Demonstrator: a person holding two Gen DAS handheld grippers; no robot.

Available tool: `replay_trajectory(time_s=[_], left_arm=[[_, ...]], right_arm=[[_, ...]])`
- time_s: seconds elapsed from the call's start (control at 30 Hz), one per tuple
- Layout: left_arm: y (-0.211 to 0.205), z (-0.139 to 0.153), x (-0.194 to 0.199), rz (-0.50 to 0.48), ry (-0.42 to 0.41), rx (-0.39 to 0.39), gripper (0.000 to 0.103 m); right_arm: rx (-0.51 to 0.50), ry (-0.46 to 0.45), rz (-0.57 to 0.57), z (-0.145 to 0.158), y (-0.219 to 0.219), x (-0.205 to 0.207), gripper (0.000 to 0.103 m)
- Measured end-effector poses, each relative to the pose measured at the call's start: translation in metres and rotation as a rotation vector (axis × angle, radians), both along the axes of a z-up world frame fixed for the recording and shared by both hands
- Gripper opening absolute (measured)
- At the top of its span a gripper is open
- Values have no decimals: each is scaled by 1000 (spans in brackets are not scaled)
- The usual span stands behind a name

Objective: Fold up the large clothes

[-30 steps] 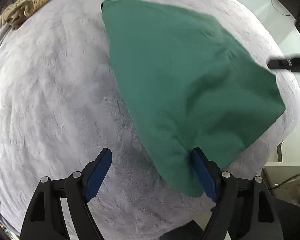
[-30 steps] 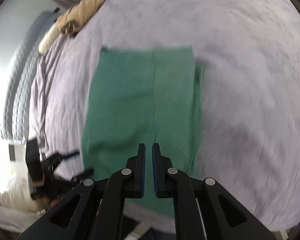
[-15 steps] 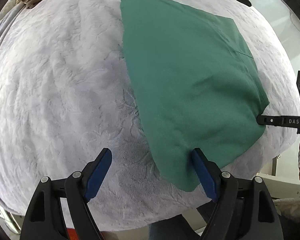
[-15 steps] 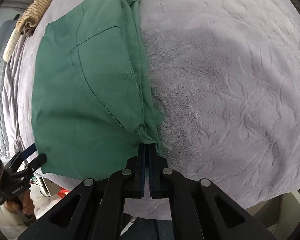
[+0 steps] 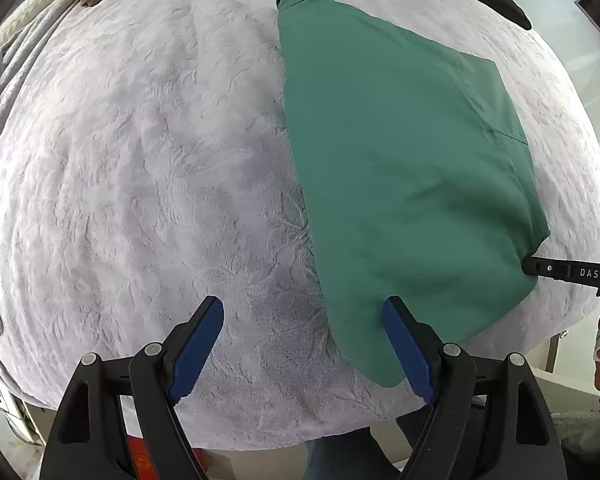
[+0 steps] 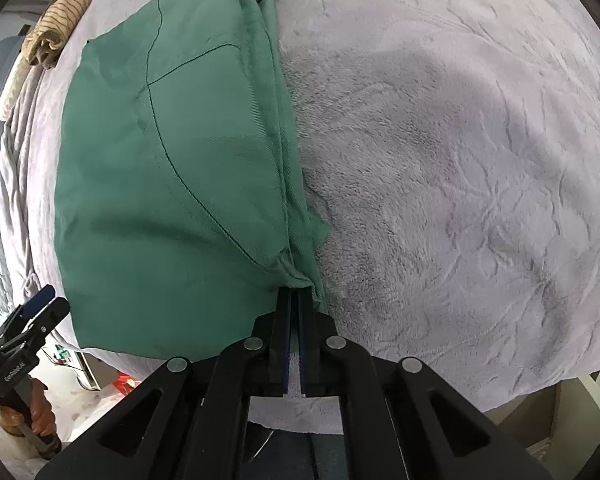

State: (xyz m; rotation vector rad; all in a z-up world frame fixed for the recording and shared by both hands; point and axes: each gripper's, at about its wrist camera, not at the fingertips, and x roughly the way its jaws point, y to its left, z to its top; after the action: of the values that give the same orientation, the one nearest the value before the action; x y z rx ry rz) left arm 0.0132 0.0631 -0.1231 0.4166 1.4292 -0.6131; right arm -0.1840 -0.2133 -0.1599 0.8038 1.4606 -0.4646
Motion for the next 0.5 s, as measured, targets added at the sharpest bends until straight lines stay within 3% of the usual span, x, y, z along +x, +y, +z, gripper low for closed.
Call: replay_trajectory(time_s=[0.07, 0.1, 0.33, 0.5], left_arm=[[-2, -1, 0, 2, -2, 13, 92], [-3, -2, 1, 3, -7, 25, 103], [-4, -4, 2, -2, -8, 48, 103], [-3, -4, 10, 28, -3, 19, 103]], right_arm=[[-1, 5, 1, 1, 1, 1, 2], [-2, 6, 1, 1, 1, 2, 2], [0, 15, 6, -3, 15, 27, 4], [-9, 33, 23, -1, 24, 37, 5]])
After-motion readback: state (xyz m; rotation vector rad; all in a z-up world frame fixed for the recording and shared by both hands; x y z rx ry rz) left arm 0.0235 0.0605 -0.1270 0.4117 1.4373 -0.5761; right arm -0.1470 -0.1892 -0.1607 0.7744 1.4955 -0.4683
